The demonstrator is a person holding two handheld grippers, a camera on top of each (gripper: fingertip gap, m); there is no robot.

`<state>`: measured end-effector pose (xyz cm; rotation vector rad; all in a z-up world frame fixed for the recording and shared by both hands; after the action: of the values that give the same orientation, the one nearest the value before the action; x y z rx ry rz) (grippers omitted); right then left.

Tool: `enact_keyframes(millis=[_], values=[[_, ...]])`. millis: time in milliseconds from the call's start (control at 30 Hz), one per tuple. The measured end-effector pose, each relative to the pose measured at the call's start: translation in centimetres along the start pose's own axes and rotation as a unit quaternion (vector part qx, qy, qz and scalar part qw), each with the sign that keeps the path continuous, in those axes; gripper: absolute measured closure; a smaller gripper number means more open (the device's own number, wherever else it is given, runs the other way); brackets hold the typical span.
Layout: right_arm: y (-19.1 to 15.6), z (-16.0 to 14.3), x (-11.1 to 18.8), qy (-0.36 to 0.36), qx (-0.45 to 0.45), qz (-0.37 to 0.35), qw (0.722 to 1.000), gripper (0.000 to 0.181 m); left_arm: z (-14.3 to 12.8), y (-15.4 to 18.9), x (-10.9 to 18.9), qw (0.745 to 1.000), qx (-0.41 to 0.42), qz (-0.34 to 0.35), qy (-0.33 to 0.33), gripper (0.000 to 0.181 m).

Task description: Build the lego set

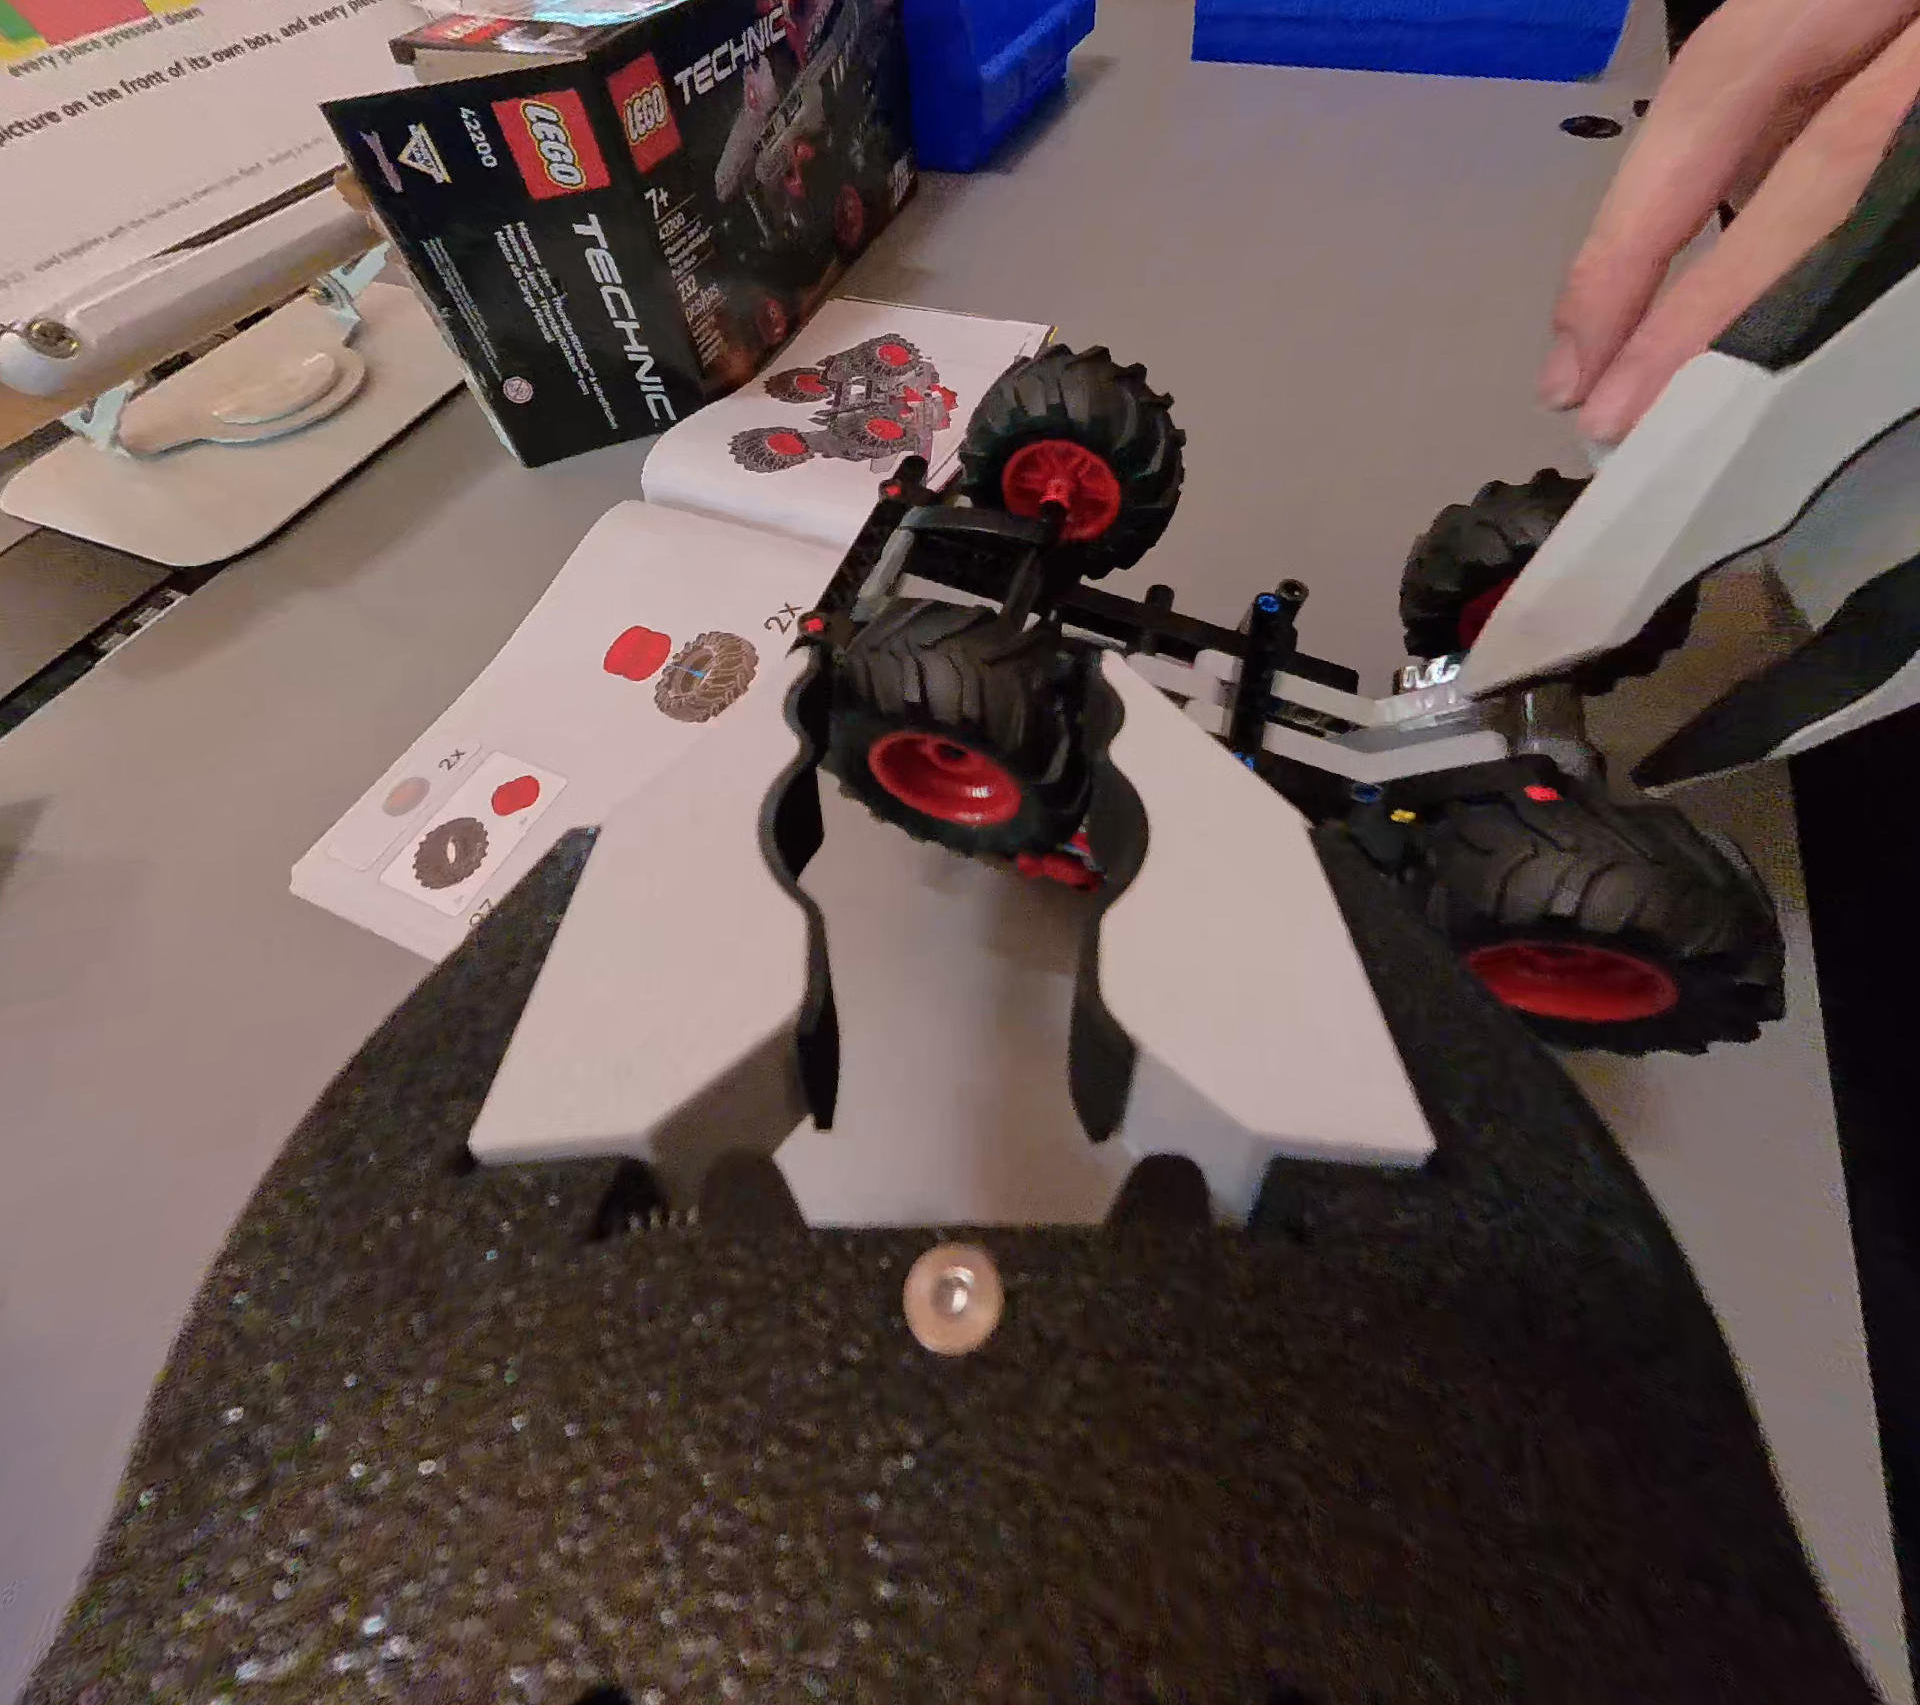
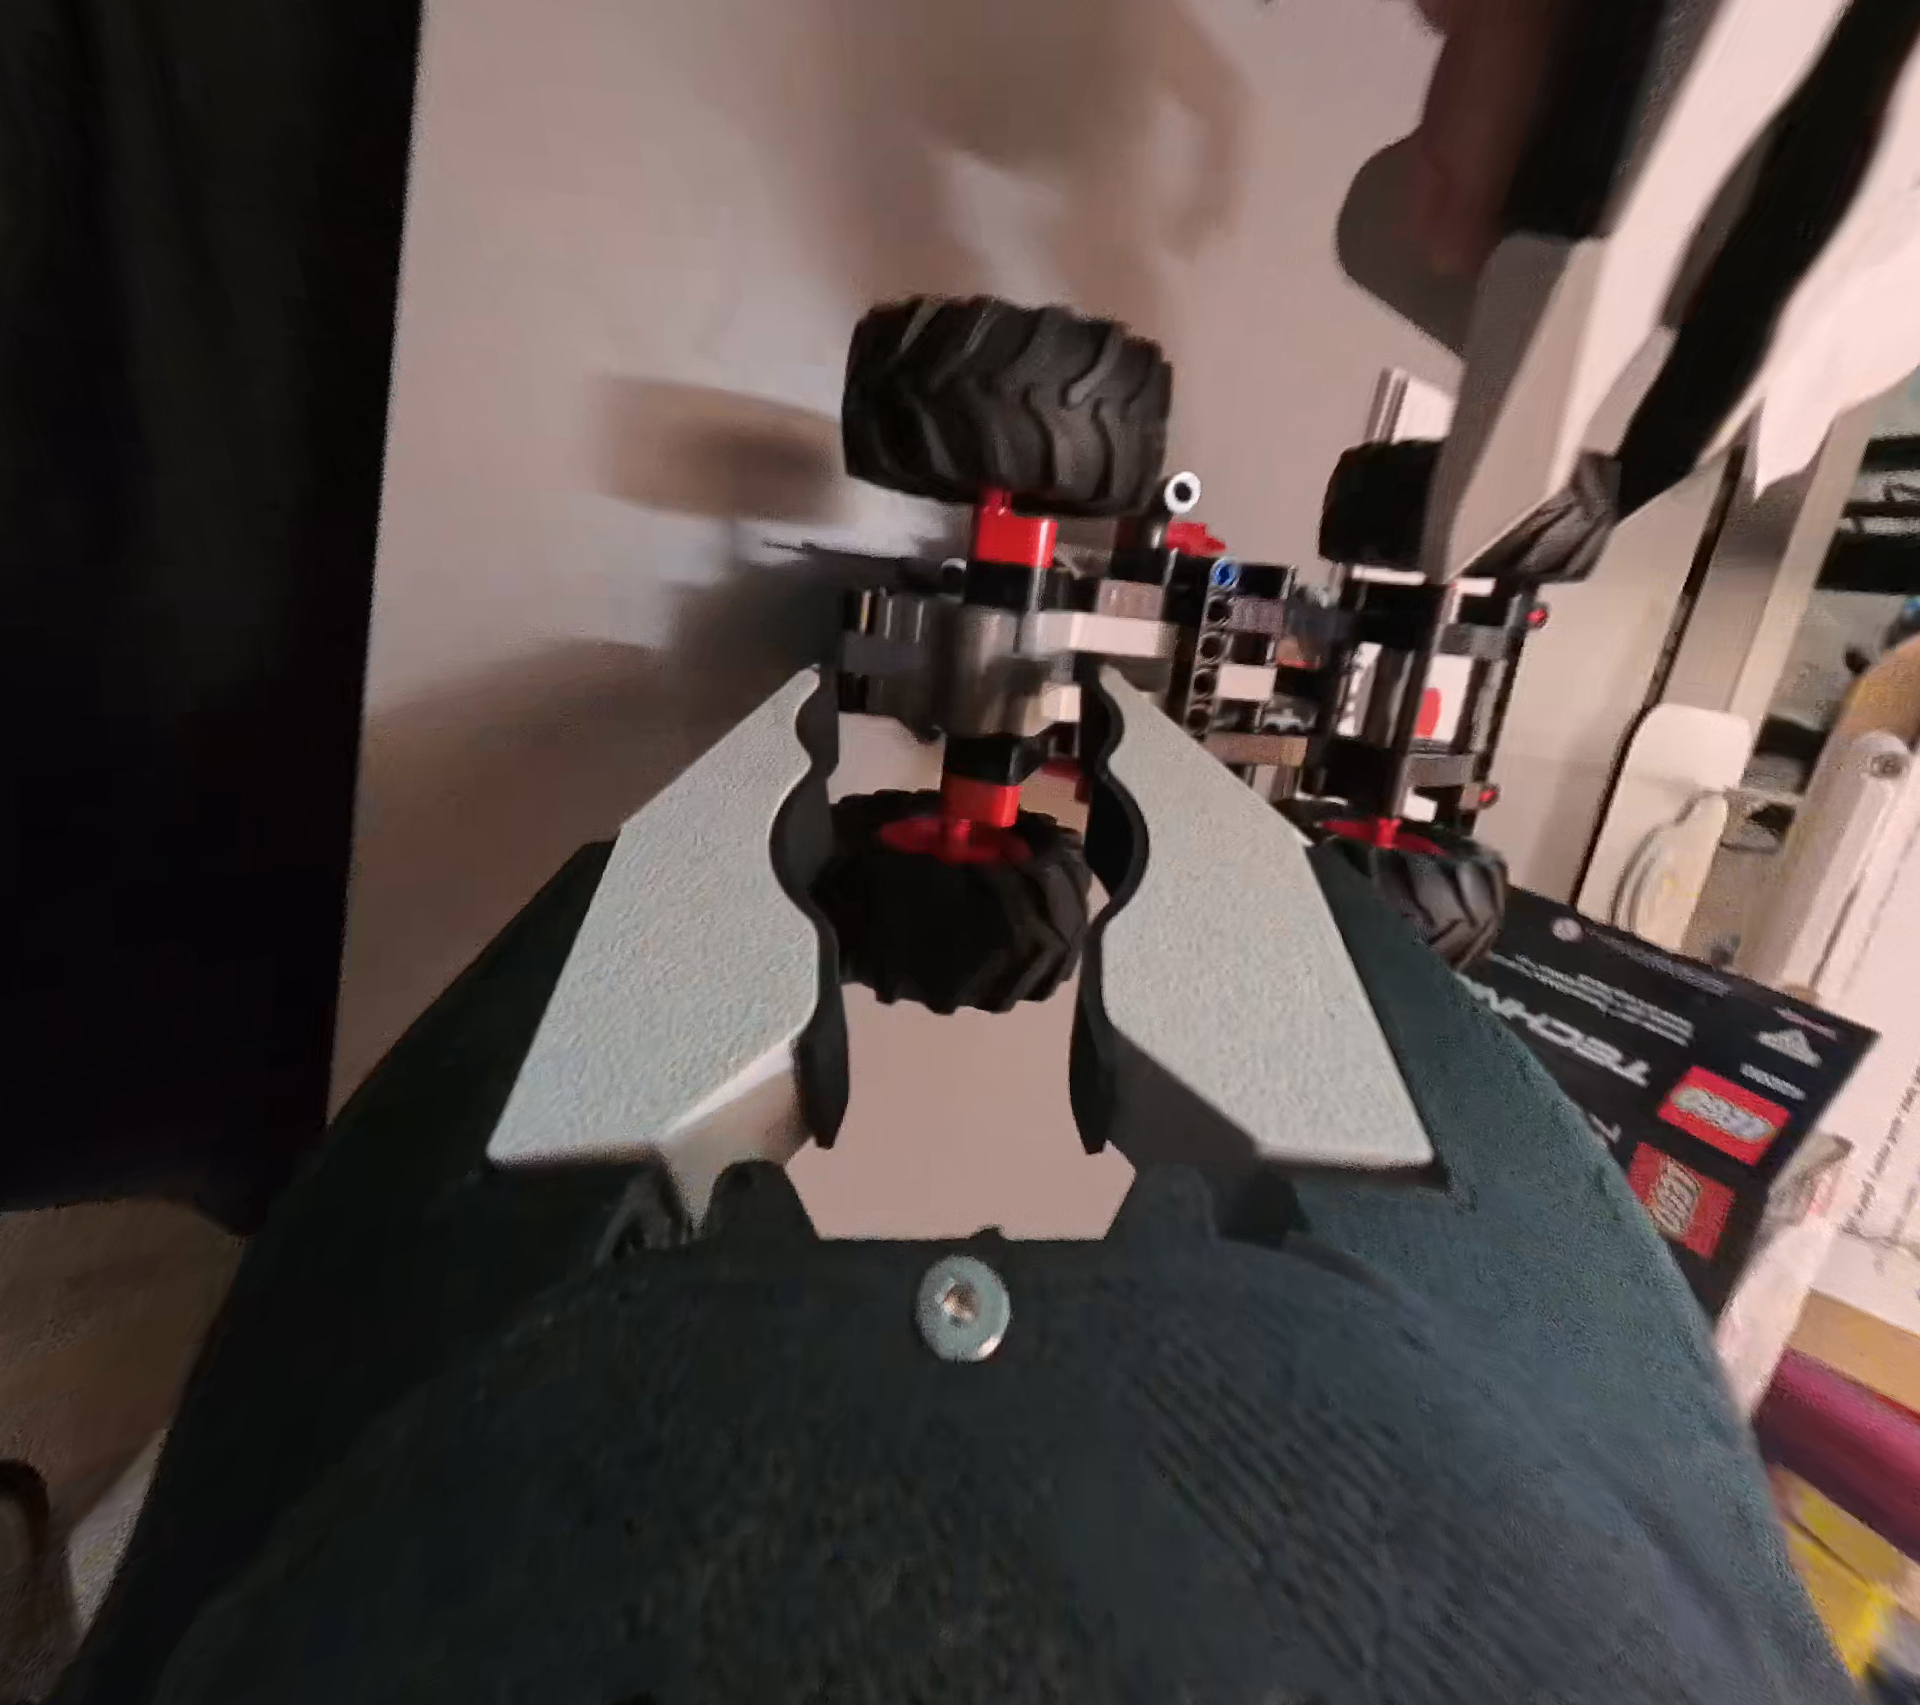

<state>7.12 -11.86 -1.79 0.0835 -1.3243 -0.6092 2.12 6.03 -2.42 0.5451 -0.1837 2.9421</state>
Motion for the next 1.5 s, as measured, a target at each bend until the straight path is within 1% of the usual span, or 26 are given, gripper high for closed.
enact_keyframes(millis=[67,133,167,233,333,433,533,667,867,933,967,1000,1033,1067,1100,1133,1167,1200,1233,1333,1500], values=[[-0.7,-0.1,-1.1,-0.019,0.013,-0.024,0.999,0.133,0.0,0.2,0.1,1.000,0.002,0.003,0.001,0.135],[-1.7,-0.1,-2.1,-0.028,0.027,-0.062,0.997,0.123,0.0,0.3,0.3,1.000,0.000,0.003,-0.003,0.135],[-2.0,-0.3,-2.5,-0.047,0.039,-0.090,0.994,0.127,0.0,0.5,0.4,1.000,-0.002,-0.001,0.000,0.135],[-2.7,-0.5,-3.4,-0.079,0.064,-0.137,0.985,0.124,0.2,0.8,0.6,1.000,-0.005,-0.008,0.000,0.134],[-3.2,-0.9,-4.6,-0.094,0.074,-0.211,0.970,0.115,0.4,1.0,0.5,1.000,-0.021,-0.004,-0.009,0.134],[-3.5,-1.6,-5.0,-0.123,0.092,-0.266,0.952,0.112,0.5,1.1,0.5,1.000,-0.027,-0.006,-0.014,0.133],[-3.7,-1.7,-5.2,-0.107,0.097,-0.289,0.946,0.110,0.4,1.0,0.4,1.000,-0.025,-0.007,-0.011,0.132],[-3.5,-2.1,-5.4,-0.083,0.111,-0.298,0.944,0.107,0.4,1.0,0.1,1.000,-0.021,-0.012,-0.003,0.131],[-3.4,-2.5,-5.1,-0.067,0.099,-0.293,0.949,0.107,0.2,0.9,-0.4,0.999,-0.033,-0.013,0.004,0.129],[-3.3,-2.7,-4.8,-0.069,0.080,-0.282,0.954,0.106,0.1,1.5,-0.3,0.998,-0.058,-0.027,-0.006,0.120],[-3.4,-2.8,-4.6,-0.068,0.081,-0.273,0.956,0.106,0.3,2.3,0.3,0.994,-0.095,-0.051,-0.007,0.102],[-3.4,-2.7,-4.4,-0.064,0.083,-0.268,0.958,0.107,0.7,3.6,1.6,0.986,-0.132,-0.102,-0.004,0.125],[-3.4,-2.6,-4.3,-0.056,0.067,-0.264,0.961,0.110,1.1,5.3,3.1,0.971,-0.140,-0.194,-0.009,0.148],[-3.4,-2.5,-4.3,-0.041,0.050,-0.247,0.967,0.114,1.2,6.8,4.1,0.952,-0.135,-0.274,-0.024,0.146],[-3.4,-2.5,-4.3,-0.031,0.038,-0.237,0.970,0.115,1.1,7.4,4.4,0.944,-0.143,-0.293,-0.039,0.144],[-3.4,-2.6,-4.2,-0.033,0.043,-0.239,0.970,0.115,1.0,7.4,4.5,0.948,-0.155,-0.274,-0.042,0.139],[-3.4,-2.6,-4.2,-0.034,0.055,-0.240,0.969,0.115,1.1,7.1,4.5,0.954,-0.156,-0.254,-0.027,0.143],[-3.5,-2.6,-4.2,-0.032,0.060,-0.239,0.969,0.115,1.2,6.6,4.7,0.960,-0.138,-0.243,-0.003,0.137],[-3.6,-2.7,-4.2,-0.032,0.062,-0.241,0.968,0.115,1.5,6.0,4.8,0.966,-0.109,-0.234,0.023,0.134],[-3.8,-2.8,-4.1,-0.030,0.057,-0.242,0.968,0.115,1.6,4.3,4.8,0.972,-0.045,-0.217,0.076,0.132],[-4.0,-3.1,-4.0,-0.025,0.048,-0.233,0.971,0.115,0.8,2.8,3.8,0.978,-0.020,-0.191,0.084,0.131]])
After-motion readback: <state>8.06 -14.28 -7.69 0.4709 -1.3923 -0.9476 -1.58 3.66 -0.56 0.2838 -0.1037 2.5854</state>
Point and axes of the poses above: each gripper's, where its closed fingertips meet, x back along the fingers, z out of its top, y = z × x across the jaws, the point moved 9 cm from there along x, back along the fingers, and after that the axes turned 5 degrees about z, right-handed, at the moved point
